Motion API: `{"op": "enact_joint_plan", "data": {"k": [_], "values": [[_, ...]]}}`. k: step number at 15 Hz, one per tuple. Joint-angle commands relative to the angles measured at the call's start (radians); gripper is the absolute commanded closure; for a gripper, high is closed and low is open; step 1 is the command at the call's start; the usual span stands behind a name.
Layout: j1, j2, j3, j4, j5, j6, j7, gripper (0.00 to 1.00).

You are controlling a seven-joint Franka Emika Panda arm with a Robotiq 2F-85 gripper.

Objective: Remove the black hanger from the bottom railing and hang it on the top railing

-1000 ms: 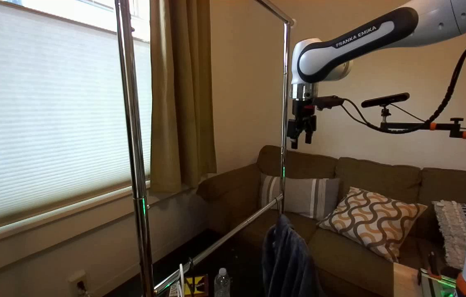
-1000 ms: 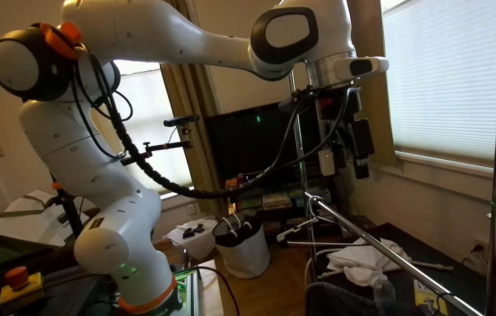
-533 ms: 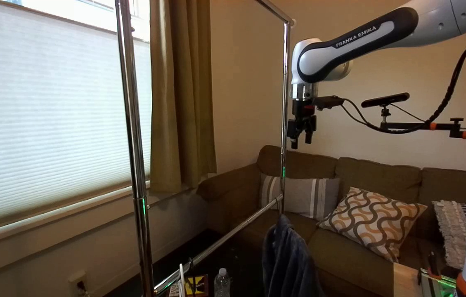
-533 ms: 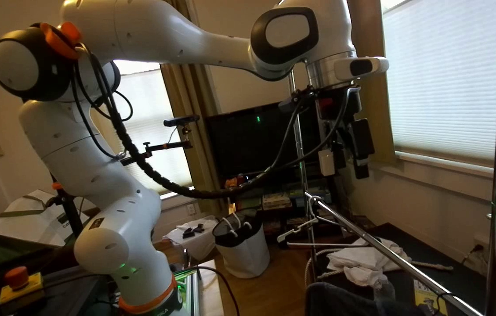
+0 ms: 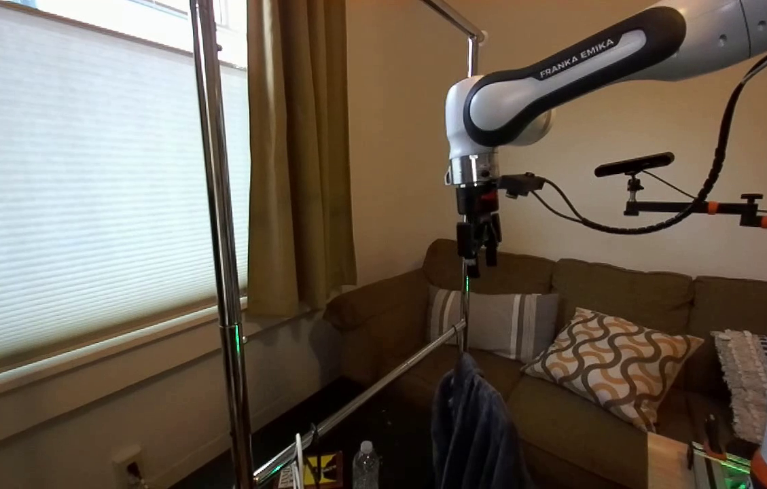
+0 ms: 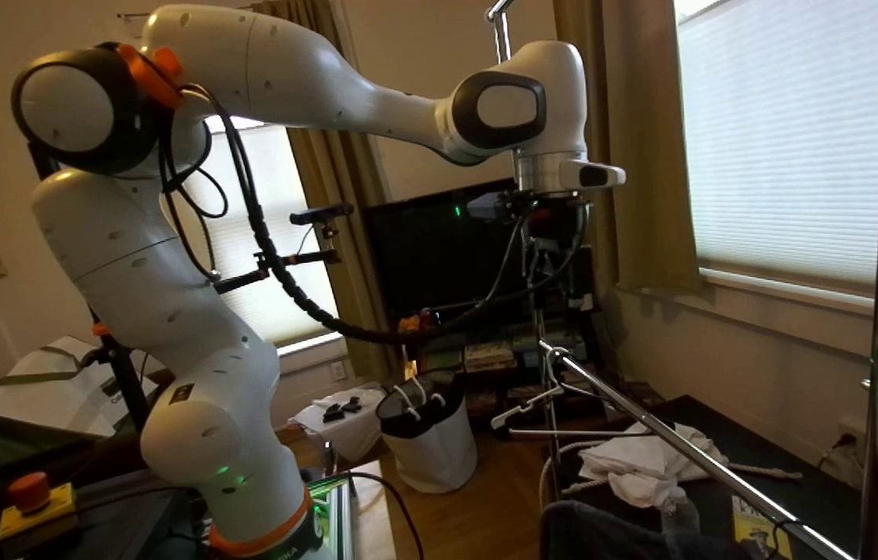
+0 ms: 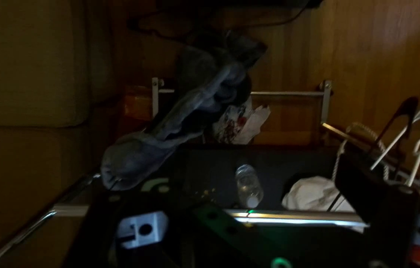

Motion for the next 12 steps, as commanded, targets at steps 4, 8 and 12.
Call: {"op": "enact_joint_plan", "data": {"k": [4, 8, 12], "values": [[0.072, -0.015, 0.056, -0.073, 0.104, -0.185, 0.027, 0.0], [0.08, 0.007, 0.071, -0.068, 0.106, -0.177, 0.021, 0.0], [0.091, 0.014, 0.083, -0.079, 0.107, -0.177, 0.022, 0.0]]}}
